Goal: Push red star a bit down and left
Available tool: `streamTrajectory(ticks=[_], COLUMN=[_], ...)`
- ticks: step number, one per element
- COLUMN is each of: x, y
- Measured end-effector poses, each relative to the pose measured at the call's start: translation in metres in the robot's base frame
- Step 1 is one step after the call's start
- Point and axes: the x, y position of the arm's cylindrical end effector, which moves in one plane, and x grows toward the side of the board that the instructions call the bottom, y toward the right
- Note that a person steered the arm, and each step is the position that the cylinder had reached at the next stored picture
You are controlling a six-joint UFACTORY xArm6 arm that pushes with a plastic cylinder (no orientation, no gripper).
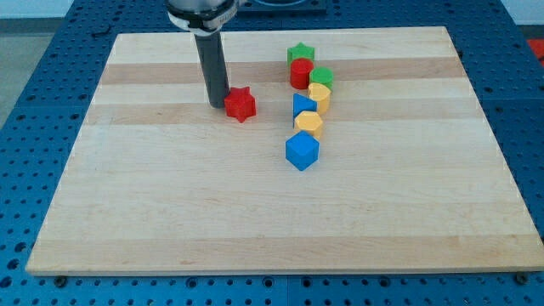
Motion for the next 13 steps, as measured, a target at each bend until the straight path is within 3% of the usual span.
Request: streamTrajectory(ticks=[2, 4, 6, 9, 12, 13], x=[-0.025, -0.051, -0.017, 0.066, 0.009, 0.008], y=[-0.022, 0.021, 0.053, 0.054, 0.017, -0.017])
